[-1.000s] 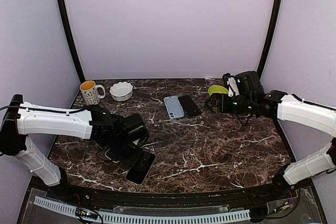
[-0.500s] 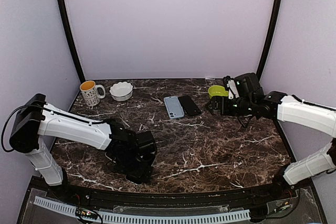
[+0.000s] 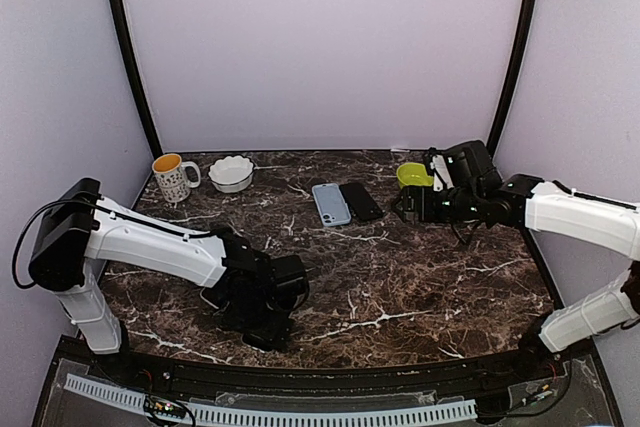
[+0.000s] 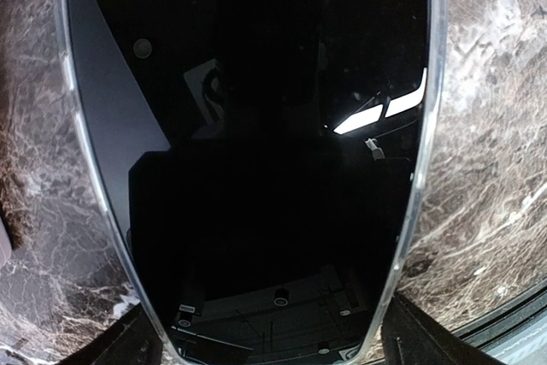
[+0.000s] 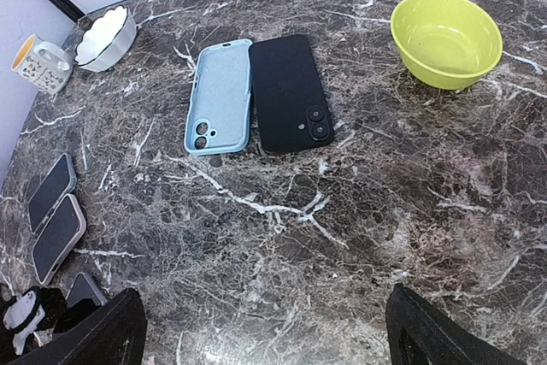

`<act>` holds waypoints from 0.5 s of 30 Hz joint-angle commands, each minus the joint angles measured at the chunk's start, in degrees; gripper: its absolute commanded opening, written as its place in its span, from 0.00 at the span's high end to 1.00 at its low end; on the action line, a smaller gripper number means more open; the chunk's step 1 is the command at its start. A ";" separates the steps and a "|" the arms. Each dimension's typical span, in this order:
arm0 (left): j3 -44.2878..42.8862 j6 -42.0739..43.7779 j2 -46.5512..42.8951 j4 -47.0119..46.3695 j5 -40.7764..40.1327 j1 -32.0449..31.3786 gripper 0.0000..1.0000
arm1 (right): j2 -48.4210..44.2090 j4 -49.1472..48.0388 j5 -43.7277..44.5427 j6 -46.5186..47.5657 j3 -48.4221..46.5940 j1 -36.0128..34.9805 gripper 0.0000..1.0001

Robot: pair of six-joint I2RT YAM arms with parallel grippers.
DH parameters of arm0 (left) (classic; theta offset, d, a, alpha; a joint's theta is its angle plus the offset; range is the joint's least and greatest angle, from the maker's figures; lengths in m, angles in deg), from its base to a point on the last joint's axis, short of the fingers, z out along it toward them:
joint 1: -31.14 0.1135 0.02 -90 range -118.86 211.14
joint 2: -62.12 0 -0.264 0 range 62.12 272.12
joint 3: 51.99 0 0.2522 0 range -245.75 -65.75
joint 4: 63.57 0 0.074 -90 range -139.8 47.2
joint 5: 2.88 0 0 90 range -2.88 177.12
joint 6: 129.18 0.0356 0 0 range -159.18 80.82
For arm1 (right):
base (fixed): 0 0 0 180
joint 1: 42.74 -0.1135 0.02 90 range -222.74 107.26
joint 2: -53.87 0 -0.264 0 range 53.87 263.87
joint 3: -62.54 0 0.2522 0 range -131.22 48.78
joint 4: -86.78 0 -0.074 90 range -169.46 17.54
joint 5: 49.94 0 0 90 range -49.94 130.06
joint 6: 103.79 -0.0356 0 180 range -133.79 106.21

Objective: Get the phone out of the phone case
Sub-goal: Pick up the phone with the phone case from the center of the board.

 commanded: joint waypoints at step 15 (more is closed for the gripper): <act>6.45 4.61 -0.18 -14.84 -4.92 -0.57 0.35 | -1.79 0.71 -5.63 -0.51 1.73 -1.15 0.01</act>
